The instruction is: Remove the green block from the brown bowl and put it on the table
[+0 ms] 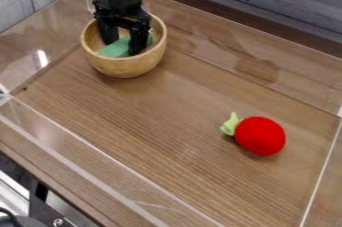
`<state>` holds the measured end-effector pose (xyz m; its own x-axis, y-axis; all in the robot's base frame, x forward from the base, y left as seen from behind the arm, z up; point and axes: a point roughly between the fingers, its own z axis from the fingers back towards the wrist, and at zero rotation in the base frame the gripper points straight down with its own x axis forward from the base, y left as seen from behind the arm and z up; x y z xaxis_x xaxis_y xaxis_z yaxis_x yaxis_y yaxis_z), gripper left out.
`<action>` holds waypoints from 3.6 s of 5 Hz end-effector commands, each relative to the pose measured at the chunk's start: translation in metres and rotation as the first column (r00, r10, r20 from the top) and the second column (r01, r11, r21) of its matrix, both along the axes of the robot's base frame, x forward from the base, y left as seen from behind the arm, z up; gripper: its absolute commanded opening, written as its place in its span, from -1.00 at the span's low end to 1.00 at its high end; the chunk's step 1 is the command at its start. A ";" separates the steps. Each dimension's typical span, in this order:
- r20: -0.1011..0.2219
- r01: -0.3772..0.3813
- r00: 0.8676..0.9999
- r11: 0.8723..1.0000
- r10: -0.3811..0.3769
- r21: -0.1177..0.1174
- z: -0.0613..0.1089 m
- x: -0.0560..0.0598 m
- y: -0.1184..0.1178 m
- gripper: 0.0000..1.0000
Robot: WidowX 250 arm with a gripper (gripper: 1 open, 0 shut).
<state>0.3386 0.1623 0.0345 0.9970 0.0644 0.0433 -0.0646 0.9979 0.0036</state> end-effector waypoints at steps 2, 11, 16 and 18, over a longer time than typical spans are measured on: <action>0.070 -0.011 0.998 1.000 0.010 0.018 0.017 0.011 0.011 1.00; 0.195 -0.100 0.974 0.993 0.111 -0.063 0.093 0.000 0.008 -1.00; 0.254 -0.048 0.964 0.993 0.075 -0.112 0.142 -0.036 -0.068 -1.00; 0.248 0.023 0.969 0.992 0.009 -0.126 0.139 -0.058 -0.125 -1.00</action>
